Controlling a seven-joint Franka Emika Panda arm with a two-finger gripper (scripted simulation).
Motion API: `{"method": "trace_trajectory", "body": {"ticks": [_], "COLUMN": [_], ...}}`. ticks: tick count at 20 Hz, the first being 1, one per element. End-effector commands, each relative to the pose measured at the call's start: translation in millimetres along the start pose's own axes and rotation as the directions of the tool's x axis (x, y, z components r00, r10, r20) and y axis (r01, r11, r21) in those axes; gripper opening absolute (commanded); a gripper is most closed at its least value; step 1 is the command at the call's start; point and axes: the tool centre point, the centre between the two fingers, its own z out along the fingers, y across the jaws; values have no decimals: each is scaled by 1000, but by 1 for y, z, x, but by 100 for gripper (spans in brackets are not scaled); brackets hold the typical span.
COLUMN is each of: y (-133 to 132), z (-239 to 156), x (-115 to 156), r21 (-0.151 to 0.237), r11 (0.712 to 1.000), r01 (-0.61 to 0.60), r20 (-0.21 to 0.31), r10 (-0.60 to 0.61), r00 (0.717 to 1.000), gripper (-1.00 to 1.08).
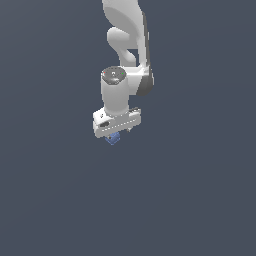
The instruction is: Pick up the object and move it to a goal position.
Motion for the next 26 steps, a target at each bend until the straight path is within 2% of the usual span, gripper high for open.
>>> {"method": "trace_trajectory", "body": {"ticks": [1, 14, 21, 26], "y": [4, 16, 18, 19], "z": [6, 33, 39, 39], "x": [-9, -50, -60, -61], "r21": [0, 0, 0, 0], "r11": [998, 957, 939, 937], "r01": [55, 290, 345, 350], "r20": [-1, -9, -11, -11], "r10": [-55, -290, -345, -350], "r00": [998, 957, 939, 937], "gripper": [100, 100, 100, 100]}}
